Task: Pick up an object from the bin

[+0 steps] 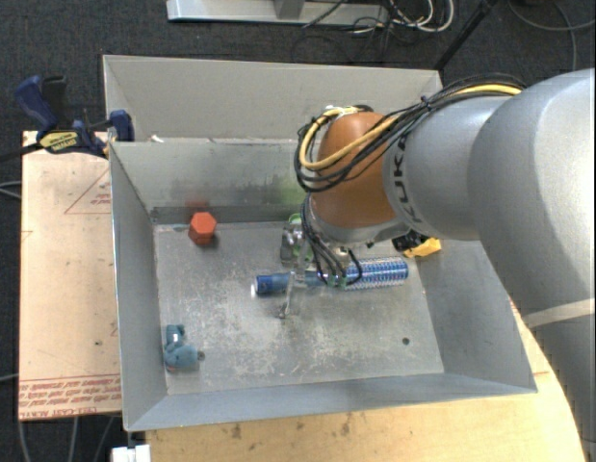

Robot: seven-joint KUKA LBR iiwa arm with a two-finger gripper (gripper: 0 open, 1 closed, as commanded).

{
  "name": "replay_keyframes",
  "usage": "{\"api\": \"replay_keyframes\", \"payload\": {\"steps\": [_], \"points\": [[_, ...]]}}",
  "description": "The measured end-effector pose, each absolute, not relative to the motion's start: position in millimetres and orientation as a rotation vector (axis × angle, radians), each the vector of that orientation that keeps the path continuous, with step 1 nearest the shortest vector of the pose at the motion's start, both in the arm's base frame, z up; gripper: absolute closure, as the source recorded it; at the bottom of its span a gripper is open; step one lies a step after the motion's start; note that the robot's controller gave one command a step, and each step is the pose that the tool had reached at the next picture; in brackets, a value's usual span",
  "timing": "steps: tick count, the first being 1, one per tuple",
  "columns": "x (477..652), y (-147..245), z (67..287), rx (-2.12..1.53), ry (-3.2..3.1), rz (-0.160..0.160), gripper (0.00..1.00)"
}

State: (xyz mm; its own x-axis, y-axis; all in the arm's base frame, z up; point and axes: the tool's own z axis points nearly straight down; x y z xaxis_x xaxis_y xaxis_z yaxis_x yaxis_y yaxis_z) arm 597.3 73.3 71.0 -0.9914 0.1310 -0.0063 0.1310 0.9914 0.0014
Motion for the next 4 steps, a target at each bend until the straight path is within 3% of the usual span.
{"api": "replay_keyframes", "payload": {"steps": [1,2,3,4], "points": [[597.6,74.3,72.0,0.205,3.128,0.004,1.0],[596.8,74.3,70.9,0.205,3.13,0.003,0.0],[587.2,60.8,70.9,0.326,3.121,0.004,0.0],[587.3,61.0,71.3,0.327,3.122,0.004,1.0]]}}
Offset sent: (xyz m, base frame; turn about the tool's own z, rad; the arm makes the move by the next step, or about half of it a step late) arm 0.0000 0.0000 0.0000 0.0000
